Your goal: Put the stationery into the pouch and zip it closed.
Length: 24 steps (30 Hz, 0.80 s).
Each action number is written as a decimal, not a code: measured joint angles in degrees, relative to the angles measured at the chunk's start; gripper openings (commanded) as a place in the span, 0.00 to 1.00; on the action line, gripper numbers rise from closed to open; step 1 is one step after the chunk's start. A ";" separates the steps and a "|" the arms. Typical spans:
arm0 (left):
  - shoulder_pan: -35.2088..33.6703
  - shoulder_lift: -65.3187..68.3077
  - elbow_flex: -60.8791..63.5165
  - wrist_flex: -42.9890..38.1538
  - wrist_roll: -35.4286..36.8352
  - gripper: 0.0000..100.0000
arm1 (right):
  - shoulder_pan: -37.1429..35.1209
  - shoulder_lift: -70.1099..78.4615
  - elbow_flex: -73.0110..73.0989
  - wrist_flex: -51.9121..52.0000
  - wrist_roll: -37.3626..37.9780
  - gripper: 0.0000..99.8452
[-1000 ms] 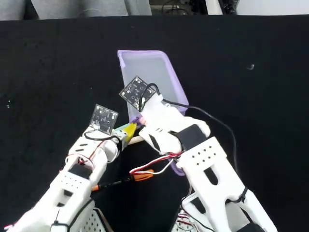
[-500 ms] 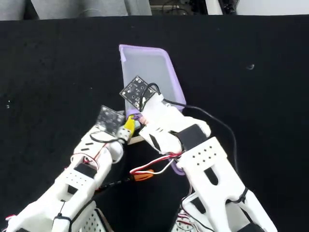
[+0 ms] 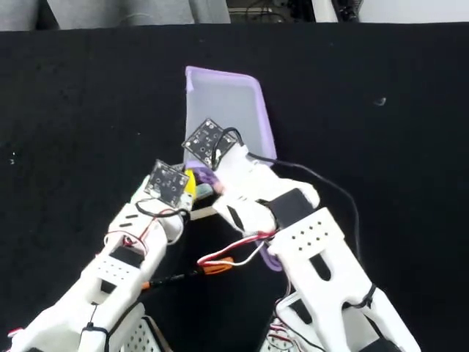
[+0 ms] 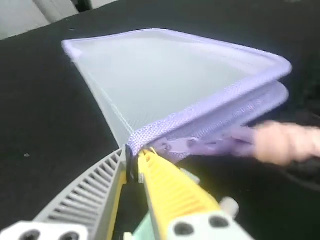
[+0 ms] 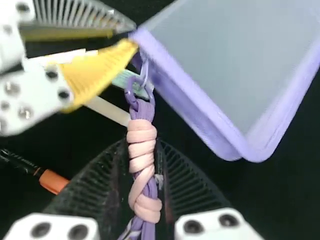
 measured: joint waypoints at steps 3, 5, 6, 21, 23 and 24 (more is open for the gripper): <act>-0.79 0.00 -0.44 0.00 0.00 0.03 | 3.25 0.00 -0.79 1.67 0.00 0.01; -0.79 0.00 -0.53 0.00 0.00 0.03 | 6.33 0.00 -1.93 2.73 0.09 0.01; -0.79 0.00 -0.53 0.00 0.00 0.03 | 7.91 0.00 -2.37 3.43 0.09 0.01; -4.75 0.00 -0.53 -0.09 -0.09 0.03 | 21.89 0.00 -9.05 13.36 6.68 0.01; -4.75 0.00 -0.53 -0.09 -0.09 0.03 | 22.95 0.00 -9.05 13.80 6.77 0.01; -4.75 0.00 -0.53 -0.09 -0.09 0.03 | 23.30 0.00 -9.05 13.80 6.95 0.01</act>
